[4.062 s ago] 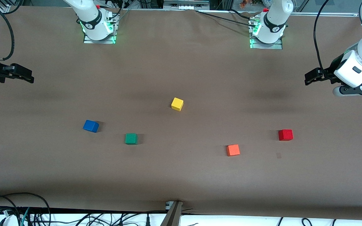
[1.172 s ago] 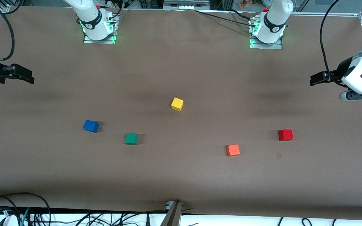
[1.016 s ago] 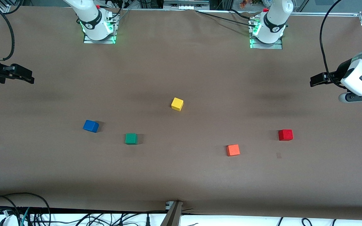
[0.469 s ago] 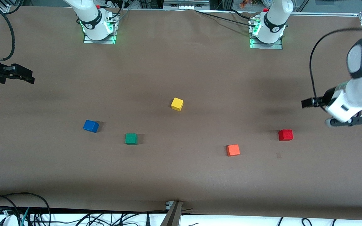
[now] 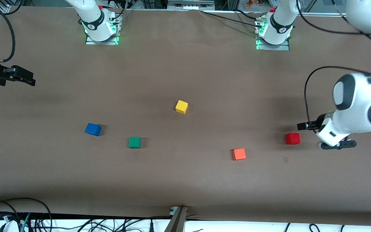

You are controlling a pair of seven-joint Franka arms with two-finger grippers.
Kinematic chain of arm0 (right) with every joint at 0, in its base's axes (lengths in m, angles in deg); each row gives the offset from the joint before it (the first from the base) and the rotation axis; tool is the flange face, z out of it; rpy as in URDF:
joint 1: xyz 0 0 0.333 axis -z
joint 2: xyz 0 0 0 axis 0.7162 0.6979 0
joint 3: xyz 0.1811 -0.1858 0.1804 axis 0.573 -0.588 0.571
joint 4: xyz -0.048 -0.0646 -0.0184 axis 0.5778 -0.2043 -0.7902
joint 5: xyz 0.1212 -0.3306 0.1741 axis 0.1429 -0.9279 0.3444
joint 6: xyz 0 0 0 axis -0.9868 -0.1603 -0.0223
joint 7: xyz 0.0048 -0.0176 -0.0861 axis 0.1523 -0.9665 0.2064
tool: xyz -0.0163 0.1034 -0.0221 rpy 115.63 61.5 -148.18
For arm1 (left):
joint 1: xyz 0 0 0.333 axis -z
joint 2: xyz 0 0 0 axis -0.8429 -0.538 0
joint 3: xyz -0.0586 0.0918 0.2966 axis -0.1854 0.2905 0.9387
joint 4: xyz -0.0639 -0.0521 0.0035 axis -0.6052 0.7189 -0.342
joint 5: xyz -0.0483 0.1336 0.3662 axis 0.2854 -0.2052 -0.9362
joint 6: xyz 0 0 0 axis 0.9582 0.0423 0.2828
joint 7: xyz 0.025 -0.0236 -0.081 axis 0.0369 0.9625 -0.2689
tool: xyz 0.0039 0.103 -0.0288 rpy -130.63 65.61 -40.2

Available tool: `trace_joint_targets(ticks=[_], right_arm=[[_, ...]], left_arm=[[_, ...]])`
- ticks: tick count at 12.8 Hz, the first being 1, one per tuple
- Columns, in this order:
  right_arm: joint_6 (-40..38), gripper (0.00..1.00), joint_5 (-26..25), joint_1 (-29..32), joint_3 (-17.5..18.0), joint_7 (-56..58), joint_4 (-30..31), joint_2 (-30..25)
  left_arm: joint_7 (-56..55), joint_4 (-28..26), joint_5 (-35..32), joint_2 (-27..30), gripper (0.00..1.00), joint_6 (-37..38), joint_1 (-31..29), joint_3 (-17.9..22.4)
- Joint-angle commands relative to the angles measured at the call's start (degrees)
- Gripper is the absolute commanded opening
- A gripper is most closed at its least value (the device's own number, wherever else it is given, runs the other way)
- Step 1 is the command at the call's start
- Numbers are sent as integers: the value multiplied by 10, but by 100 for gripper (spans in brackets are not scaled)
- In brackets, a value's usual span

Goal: Pass red block to right arm, stack on blue
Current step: 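Move the left gripper down over the red cube, then close the left gripper on the red cube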

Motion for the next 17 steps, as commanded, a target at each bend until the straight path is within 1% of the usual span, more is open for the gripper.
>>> trace_joint_targets(ticks=[1, 2, 4, 6, 9, 12, 13, 14, 15, 16, 17], right_arm=[[-2, 100, 9, 1, 0, 7, -11, 4], [-2, 100, 9, 1, 0, 7, -11, 4], [-2, 100, 9, 1, 0, 8, -11, 4], [-2, 100, 9, 2, 0, 8, -11, 4], [-2, 100, 9, 1, 0, 8, -11, 4], [-1, 100, 8, 0, 1, 8, -11, 4], [-1, 100, 8, 0, 1, 8, -11, 5], [-1, 100, 8, 0, 1, 8, -11, 4], [-2, 100, 8, 0, 1, 9, -11, 4], [-1, 100, 8, 1, 1, 9, -11, 5], [-1, 100, 8, 0, 1, 9, -11, 4]], left_arm=[[13, -41, -6, -26, 100, -90, -5, -1], [13, -58, -8, -33, 100, -124, -5, -1], [14, -75, -9, -40, 100, -152, -5, 0], [14, -74, -10, -48, 100, -159, -5, 0], [45, -73, -9, -66, 100, -200, -6, 0], [51, -69, -9, -67, 100, -203, -8, 0], [63, -68, -10, -67, 61, -203, -8, 0], [83, -67, -14, -67, 32, -203, -9, 0], [97, -64, -15, -67, 9, -203, -10, 0], [110, -63, -15, -64, 0, -201, -10, 0], [119, -62, -16, -63, 0, -198, -11, 1]])
